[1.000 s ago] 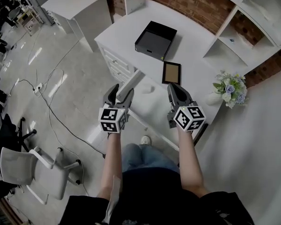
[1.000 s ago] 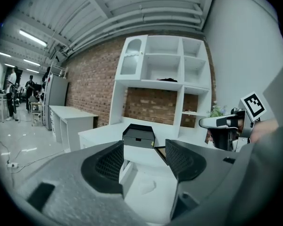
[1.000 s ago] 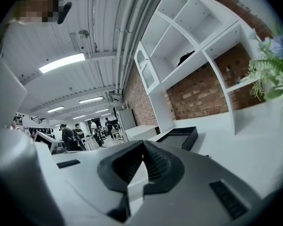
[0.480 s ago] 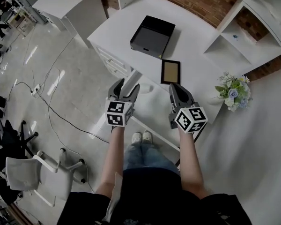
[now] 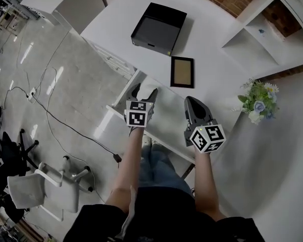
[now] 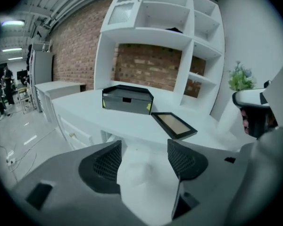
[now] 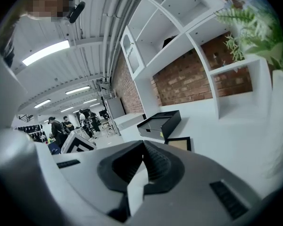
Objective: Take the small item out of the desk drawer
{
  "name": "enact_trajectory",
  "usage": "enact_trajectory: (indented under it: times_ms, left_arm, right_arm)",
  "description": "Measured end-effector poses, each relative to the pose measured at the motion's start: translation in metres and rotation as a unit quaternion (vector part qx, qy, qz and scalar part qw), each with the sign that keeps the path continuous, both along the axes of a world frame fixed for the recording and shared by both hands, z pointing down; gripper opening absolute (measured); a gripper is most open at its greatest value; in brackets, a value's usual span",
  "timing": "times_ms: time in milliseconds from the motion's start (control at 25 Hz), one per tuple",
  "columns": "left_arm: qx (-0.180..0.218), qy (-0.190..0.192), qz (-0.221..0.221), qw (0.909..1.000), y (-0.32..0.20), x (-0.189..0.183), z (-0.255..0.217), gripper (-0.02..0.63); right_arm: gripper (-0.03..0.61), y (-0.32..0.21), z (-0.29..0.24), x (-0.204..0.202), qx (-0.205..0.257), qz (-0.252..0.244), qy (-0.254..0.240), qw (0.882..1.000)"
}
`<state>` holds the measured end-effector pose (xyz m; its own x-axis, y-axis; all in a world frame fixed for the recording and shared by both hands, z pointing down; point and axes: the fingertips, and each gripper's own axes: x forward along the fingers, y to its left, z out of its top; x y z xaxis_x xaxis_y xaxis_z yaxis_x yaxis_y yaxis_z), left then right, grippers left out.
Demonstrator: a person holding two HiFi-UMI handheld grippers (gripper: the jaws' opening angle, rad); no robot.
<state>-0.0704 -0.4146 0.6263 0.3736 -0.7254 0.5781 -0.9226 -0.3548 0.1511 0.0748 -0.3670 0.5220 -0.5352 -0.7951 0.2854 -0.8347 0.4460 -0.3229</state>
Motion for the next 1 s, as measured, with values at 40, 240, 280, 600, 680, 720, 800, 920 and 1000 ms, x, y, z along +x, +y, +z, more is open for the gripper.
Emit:
enact_trajectory:
  times_ms: [40,240,280,600,680,720,800,920,1000]
  left_arm:
    - [-0.013,-0.004,-0.002,0.9999,-0.001,0.001,0.011,0.278]
    - [-0.078,-0.036,0.000,0.9963,-0.003,0.006,0.073,0.290]
    - [-0.092,-0.045,0.002,0.9948,-0.003,0.007,0.085,0.293]
    - [-0.157,-0.077,0.002,0.9845,-0.016,0.018,0.147,0.305]
    - [-0.169,-0.082,0.002,0.9822,-0.018,0.020,0.156,0.305]
    - [-0.174,-0.084,0.000,0.9812,-0.019,0.020,0.160,0.305]
    - [-0.178,-0.091,-0.004,0.9799,-0.021,0.018,0.165,0.305]
    - [-0.177,-0.100,-0.007,0.9791,-0.023,0.016,0.169,0.304]
    - [-0.176,-0.103,-0.006,0.9789,-0.024,0.016,0.170,0.302]
  right_arm:
    - [-0.002,0.001,0.005,0.001,-0.005,-0.001,0.002,1.000]
    - [-0.002,-0.001,0.027,0.003,-0.027,-0.005,0.008,1.000]
    - [-0.002,-0.001,0.030,0.003,-0.030,-0.006,0.009,0.999]
    - [-0.002,-0.007,0.057,0.006,-0.055,-0.007,0.009,0.998]
    - [-0.002,-0.007,0.064,0.008,-0.062,-0.005,0.010,0.998]
    - [-0.002,-0.007,0.066,0.009,-0.065,-0.004,0.009,0.998]
    - [-0.002,-0.008,0.070,0.011,-0.069,-0.003,0.008,0.998]
    - [-0.002,-0.009,0.074,0.014,-0.073,-0.002,0.007,0.997]
    - [-0.002,-0.010,0.075,0.016,-0.074,0.000,0.005,0.997]
